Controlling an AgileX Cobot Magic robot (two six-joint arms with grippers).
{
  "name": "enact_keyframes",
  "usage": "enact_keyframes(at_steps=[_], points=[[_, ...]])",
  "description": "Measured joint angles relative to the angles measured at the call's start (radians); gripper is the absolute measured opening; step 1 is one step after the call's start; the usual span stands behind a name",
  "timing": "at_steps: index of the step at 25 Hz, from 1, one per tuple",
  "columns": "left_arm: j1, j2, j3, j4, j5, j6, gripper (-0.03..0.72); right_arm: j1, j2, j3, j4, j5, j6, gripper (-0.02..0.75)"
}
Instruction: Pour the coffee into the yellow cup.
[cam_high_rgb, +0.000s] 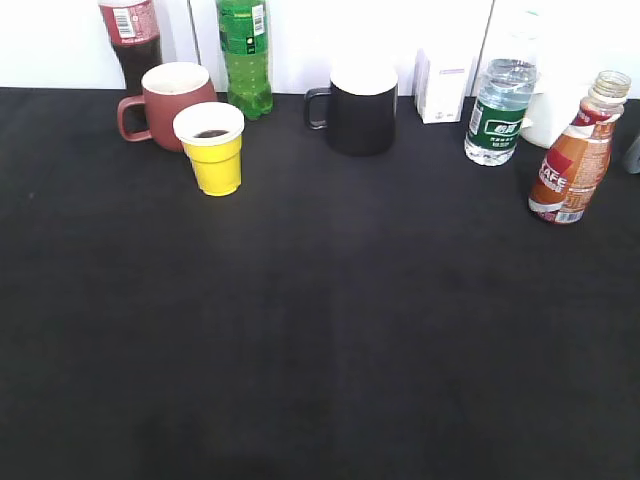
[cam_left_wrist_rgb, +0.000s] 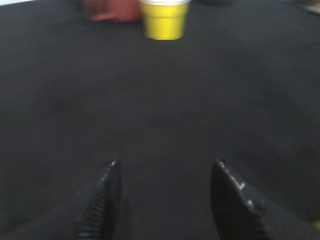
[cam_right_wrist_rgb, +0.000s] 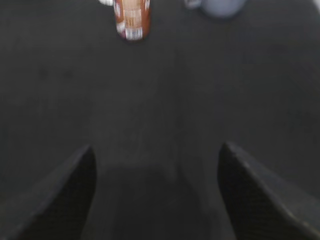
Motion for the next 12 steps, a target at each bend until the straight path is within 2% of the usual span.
enact_keyframes(at_steps=[3, 5, 8, 12], points=[[0.207, -0.004, 0.000, -0.001, -0.001, 0.000, 0.435, 0.000, -0.015, 0.000, -0.001, -0.001, 0.000, 0.589], [0.295, -0.045, 0.000, -0.001, -0.001, 0.000, 0.435, 0.000, -0.015, 0.000, -0.001, -0.002, 0.000, 0.589], [0.340, -0.049, 0.000, -0.001, -0.001, 0.000, 0.435, 0.000, -0.015, 0.001, -0.001, -0.003, 0.000, 0.589], [0.343, -0.049, 0.000, -0.001, -0.001, 0.000, 0.435, 0.000, -0.015, 0.001, -0.002, -0.003, 0.000, 0.589]])
